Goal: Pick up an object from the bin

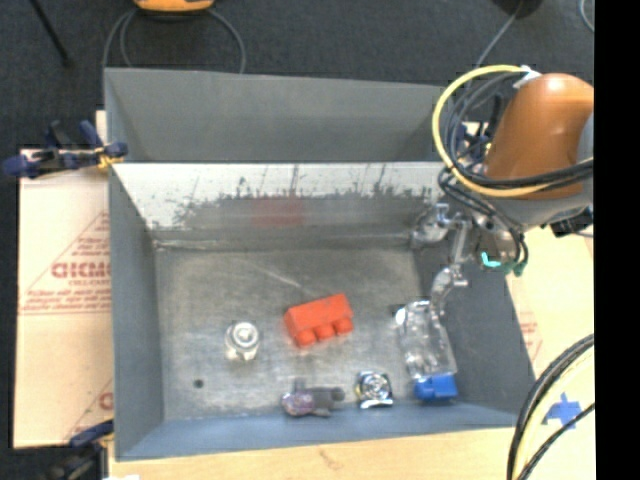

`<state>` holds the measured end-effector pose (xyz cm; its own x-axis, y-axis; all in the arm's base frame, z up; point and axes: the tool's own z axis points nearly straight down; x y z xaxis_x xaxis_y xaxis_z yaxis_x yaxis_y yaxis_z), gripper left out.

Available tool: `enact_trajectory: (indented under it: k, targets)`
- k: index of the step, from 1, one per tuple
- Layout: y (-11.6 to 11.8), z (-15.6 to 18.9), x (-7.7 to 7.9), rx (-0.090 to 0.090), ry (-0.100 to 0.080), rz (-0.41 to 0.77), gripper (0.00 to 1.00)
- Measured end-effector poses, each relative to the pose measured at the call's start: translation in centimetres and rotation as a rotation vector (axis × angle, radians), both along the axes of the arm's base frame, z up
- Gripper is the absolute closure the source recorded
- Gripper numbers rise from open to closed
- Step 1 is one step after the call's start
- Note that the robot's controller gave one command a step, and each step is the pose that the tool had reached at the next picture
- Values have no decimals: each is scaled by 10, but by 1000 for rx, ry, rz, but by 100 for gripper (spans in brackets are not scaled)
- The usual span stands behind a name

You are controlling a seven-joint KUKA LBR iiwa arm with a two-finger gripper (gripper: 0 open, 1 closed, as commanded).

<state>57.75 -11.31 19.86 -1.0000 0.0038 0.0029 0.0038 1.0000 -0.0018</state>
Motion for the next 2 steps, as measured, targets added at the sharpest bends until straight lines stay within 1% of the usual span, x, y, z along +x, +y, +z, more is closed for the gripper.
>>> enact_trajectory:
  k: [1, 2]
  targets:
    - [87, -127, -29, -2, -14, 62, 0]
    - [153, -124, -27, 1, -19, 34, 0]
